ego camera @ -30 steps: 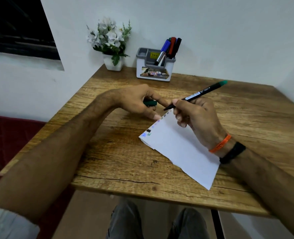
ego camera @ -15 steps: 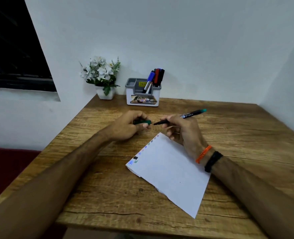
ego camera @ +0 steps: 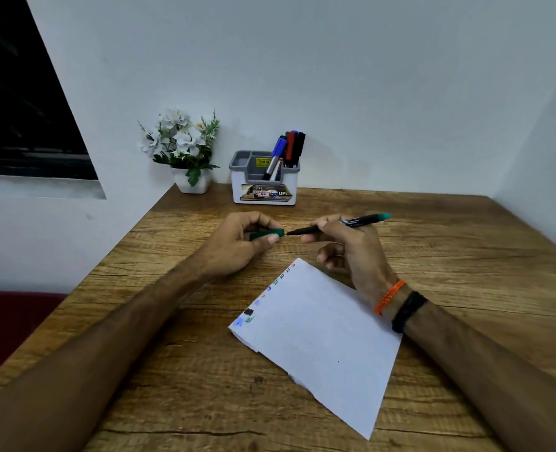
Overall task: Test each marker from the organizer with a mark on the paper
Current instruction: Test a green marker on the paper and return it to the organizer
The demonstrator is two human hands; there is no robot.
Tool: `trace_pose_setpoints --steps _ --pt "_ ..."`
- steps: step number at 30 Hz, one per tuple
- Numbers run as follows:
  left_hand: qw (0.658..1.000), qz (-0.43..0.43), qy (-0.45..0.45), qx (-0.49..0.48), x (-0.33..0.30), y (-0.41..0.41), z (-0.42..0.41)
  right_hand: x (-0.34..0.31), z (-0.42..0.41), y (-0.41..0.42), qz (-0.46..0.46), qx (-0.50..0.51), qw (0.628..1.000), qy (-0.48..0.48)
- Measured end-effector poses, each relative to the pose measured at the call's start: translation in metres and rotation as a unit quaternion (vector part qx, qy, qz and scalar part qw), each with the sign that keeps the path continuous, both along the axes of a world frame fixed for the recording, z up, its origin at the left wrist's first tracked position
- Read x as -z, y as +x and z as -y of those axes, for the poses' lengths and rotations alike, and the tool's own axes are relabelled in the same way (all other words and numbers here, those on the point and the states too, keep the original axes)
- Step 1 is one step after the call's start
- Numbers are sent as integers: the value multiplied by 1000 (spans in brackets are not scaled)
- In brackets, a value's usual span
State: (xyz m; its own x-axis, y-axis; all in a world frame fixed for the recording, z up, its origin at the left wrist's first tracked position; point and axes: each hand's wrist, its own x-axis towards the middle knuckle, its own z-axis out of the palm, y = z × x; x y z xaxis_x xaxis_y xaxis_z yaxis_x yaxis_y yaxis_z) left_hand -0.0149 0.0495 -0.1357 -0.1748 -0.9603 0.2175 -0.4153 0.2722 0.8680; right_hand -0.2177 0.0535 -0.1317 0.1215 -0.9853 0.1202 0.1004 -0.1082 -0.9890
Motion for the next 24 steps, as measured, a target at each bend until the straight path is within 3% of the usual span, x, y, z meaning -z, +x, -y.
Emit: trace_pose_setpoints --steps 7,24 --pt "1000 -13 -4 10 -1 -2 -3 3 2 -1 2 -62 998 15" --pt "999 -42 -3 29 -6 -1 -4 2 5 -6 1 -29 1000 7"
